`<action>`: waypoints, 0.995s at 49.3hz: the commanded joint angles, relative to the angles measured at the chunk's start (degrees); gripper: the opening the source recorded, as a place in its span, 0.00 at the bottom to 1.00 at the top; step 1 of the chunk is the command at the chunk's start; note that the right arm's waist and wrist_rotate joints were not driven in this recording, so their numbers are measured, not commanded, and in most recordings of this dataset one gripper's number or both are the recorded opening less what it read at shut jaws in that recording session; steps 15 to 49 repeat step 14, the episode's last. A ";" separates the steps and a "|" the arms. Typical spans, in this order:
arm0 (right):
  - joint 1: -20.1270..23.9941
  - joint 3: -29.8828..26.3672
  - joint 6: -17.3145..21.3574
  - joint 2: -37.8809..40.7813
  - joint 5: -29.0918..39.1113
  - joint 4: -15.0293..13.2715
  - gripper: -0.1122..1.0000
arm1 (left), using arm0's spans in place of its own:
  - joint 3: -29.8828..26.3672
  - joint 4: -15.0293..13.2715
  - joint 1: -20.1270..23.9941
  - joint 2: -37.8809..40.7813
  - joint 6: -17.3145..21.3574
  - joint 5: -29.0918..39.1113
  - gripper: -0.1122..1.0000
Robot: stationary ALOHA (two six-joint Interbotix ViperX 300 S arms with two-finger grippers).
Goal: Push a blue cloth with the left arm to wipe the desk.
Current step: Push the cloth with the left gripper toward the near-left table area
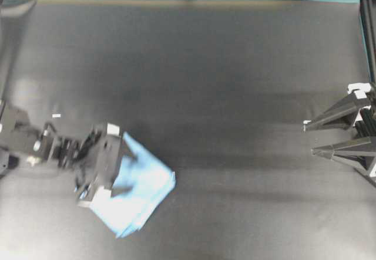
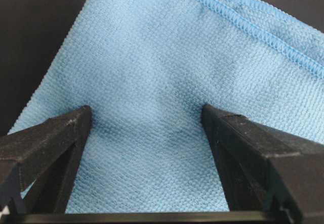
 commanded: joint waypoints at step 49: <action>0.00 -0.26 -0.09 0.26 -0.88 0.79 0.59 | 2.37 0.18 -11.87 -1.58 -8.17 0.26 0.87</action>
